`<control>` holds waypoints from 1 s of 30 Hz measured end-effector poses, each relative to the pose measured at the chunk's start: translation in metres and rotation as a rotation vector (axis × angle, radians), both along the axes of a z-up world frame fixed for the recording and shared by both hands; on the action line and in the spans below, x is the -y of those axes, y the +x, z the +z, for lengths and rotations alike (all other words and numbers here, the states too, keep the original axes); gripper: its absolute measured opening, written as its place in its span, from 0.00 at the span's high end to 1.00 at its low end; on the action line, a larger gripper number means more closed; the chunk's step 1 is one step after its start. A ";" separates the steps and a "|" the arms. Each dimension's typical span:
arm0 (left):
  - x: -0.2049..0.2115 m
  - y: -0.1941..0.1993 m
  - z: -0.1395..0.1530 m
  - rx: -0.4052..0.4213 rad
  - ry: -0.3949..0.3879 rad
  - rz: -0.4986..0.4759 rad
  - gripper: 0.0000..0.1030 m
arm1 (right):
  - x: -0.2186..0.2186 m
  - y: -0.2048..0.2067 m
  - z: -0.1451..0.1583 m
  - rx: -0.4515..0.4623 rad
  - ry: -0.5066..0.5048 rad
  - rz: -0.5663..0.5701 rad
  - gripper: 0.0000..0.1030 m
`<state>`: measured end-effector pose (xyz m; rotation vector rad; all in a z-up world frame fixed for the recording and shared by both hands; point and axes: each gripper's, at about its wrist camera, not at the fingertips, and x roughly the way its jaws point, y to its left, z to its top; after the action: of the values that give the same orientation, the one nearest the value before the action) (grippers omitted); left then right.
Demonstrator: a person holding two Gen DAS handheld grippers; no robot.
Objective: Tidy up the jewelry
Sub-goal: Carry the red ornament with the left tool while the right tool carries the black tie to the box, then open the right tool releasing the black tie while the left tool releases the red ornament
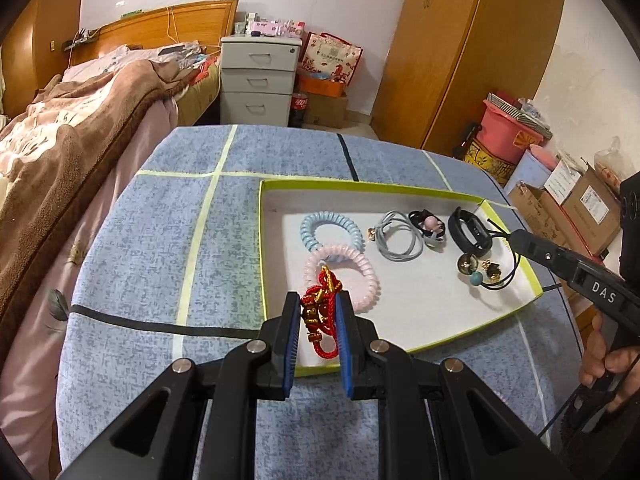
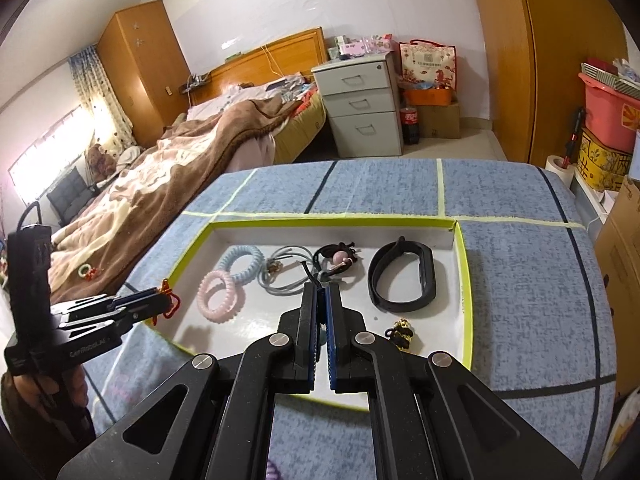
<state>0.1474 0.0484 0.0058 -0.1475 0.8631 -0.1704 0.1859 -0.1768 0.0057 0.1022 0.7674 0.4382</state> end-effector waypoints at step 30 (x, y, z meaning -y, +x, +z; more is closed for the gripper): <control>0.012 0.016 -0.012 -0.049 0.017 -0.012 0.75 | 0.003 0.016 -0.021 -0.013 -0.148 -0.064 0.96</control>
<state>0.1631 0.0367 -0.0059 -0.1307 0.9139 -0.1709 0.2021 -0.1799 -0.0156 -0.0089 0.8047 0.3187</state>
